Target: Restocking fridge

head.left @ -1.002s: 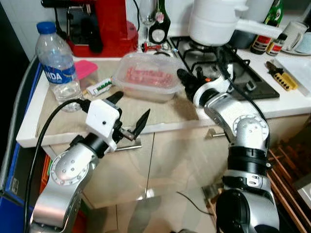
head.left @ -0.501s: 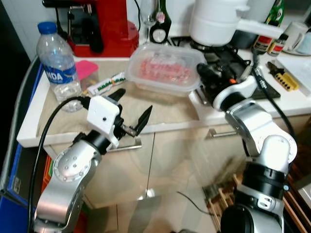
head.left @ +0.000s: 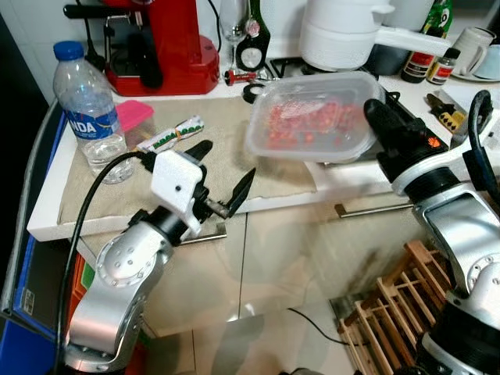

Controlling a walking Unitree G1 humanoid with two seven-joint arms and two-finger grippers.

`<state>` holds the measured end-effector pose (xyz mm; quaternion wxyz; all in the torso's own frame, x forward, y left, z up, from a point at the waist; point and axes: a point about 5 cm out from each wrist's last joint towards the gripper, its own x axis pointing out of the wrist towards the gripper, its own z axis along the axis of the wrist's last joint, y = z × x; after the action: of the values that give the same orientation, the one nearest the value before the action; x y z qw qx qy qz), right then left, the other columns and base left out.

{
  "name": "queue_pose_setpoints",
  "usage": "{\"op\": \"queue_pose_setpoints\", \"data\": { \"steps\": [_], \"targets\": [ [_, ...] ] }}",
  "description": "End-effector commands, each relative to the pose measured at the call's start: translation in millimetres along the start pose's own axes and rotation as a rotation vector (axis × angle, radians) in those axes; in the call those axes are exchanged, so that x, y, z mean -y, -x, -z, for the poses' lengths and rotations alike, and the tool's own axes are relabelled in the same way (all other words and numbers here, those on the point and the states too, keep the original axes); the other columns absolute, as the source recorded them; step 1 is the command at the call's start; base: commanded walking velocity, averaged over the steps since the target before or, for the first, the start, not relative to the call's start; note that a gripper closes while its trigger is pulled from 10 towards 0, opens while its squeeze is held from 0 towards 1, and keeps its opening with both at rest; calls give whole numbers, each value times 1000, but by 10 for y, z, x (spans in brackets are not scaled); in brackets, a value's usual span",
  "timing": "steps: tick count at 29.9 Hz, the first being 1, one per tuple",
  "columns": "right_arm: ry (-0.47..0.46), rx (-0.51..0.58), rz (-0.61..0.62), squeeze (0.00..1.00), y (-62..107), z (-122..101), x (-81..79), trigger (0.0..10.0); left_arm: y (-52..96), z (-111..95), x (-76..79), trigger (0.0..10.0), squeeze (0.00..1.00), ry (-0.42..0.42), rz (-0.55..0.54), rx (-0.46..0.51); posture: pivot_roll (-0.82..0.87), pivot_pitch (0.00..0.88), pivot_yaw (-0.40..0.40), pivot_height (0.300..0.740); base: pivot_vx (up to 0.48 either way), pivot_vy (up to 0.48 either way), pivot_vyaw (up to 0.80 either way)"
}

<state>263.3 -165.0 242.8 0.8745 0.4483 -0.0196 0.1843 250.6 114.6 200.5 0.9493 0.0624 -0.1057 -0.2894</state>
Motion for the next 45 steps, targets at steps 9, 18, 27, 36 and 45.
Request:
{"op": "queue_pose_setpoints", "data": {
  "steps": [9,18,27,36,45],
  "targets": [
    [-60,40,-20,0,155,38,-51,10000,-19,3,45,10000,0,19,27,-7,-8,5,3,740,0,0,-622],
    [-158,124,28,0,287,-20,22,10000,-11,-60,85,10000,0,48,66,27,-6,8,7,740,0,0,-800],
    [-197,173,47,0,355,-99,49,10000,-3,-72,58,10000,0,63,60,28,-8,10,11,740,0,0,-800],
    [-197,191,76,0,455,-120,75,10000,-10,-46,21,10000,0,61,39,18,-16,4,16,740,0,0,-794],
    [-147,130,90,0,468,-36,74,10000,-47,-7,-56,10000,0,55,-15,5,-26,0,16,740,0,0,-788]
  ]
}}
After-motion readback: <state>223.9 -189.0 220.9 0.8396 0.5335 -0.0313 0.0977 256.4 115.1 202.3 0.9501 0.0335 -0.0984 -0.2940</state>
